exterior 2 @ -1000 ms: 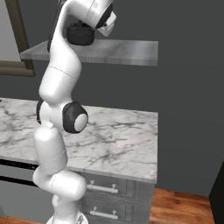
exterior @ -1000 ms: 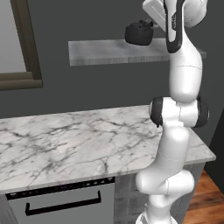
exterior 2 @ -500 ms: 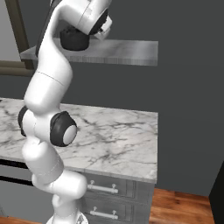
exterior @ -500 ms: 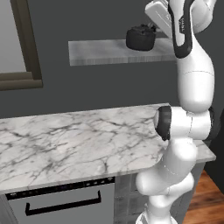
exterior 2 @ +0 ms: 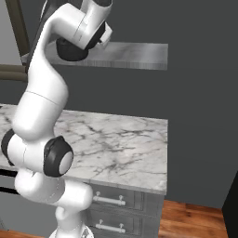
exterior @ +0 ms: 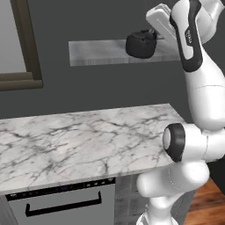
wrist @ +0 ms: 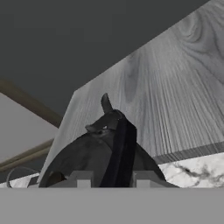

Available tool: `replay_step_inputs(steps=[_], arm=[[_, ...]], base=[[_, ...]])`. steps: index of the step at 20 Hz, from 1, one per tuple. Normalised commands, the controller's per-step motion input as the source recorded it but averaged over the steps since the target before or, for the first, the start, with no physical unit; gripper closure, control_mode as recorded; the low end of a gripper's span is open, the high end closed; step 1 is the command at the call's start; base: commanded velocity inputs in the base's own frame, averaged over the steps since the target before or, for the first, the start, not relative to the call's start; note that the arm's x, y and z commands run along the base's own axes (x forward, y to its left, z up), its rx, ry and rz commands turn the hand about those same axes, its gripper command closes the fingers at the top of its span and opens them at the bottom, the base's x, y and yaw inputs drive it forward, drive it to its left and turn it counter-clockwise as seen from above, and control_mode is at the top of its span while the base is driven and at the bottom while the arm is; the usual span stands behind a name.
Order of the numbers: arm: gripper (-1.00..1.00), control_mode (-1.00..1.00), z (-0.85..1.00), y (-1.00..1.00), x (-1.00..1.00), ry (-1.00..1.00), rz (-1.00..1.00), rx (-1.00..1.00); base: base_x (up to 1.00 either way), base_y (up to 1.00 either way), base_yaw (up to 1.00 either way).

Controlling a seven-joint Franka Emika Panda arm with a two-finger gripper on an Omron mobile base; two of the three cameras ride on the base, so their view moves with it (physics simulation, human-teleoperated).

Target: Open the cabinet, pick the kettle from the cabinet, and place it in the sink.

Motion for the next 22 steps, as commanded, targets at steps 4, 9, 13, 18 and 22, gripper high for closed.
replay_step_inputs(steps=[4,9,13,18,22], arm=[[1.0,-1.0,-0.04,0.07,-0.35,0.0,0.0,0.0],[1.0,-1.0,-0.05,0.02,-0.33,0.03,0.0,0.0],[1.0,-1.0,-0.07,0.0,-0.35,0.05,0.0,0.0],[1.0,-1.0,-0.13,0.02,-0.35,0.05,0.0,0.0],[1.0,-1.0,-0.21,0.06,-0.27,0.12,0.0,0.0]], base=[[0.0,0.0,0.0],[0.0,0.0,0.0],[0.0,0.0,0.0],[0.0,0.0,0.0],[0.0,0.0,0.0]])
